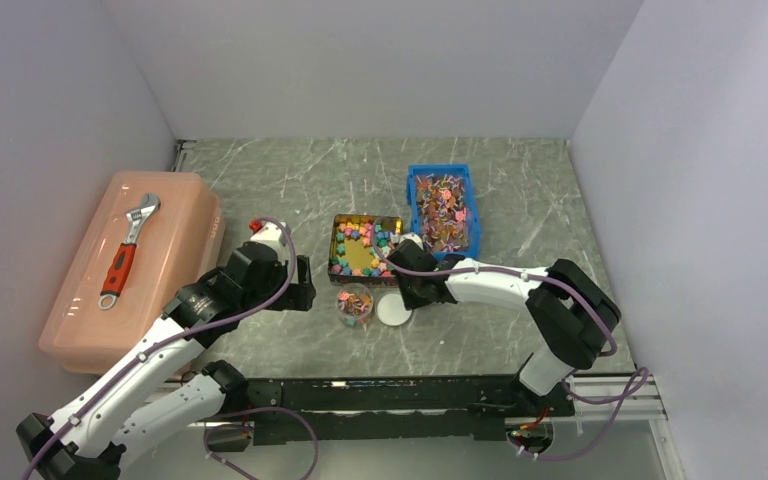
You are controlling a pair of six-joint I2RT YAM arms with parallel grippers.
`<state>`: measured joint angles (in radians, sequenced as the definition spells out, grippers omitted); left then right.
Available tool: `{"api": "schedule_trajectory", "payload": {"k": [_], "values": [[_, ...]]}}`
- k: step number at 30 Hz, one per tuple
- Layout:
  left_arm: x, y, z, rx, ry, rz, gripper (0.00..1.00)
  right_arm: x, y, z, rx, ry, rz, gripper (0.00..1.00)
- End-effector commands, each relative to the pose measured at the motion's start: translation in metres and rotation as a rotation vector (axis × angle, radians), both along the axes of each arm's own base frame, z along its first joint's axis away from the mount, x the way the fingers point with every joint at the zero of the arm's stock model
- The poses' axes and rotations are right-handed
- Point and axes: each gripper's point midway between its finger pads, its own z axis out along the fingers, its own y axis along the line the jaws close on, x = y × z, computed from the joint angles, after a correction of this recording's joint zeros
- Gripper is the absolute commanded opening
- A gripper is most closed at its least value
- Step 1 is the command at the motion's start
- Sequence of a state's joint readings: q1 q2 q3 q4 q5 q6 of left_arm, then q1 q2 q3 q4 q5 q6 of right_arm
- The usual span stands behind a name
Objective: Pack the candies
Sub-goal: Pick up the bottle lid at the center of the board.
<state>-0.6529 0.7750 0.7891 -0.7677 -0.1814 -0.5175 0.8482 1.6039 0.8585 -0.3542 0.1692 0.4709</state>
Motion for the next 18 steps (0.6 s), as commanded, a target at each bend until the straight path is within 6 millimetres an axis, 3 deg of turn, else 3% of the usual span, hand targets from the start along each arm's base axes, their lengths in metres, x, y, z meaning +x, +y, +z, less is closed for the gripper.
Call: {"api": "schedule_trajectory", "payload": {"k": [1,6,18], "values": [[0.002,0.001,0.006,-0.013,-0.023,0.006,0.99,0.010,0.007,0.009,0.007,-0.044,-0.005,0.00],[-0.001,-0.014,0.015,-0.071,-0.017,-0.058,0.99,0.011,0.001,0.018,0.007,-0.077,-0.019,0.00],[-0.008,-0.033,0.038,-0.155,-0.020,-0.142,0.99,0.004,-0.017,0.061,0.064,-0.177,-0.023,0.00]]}}
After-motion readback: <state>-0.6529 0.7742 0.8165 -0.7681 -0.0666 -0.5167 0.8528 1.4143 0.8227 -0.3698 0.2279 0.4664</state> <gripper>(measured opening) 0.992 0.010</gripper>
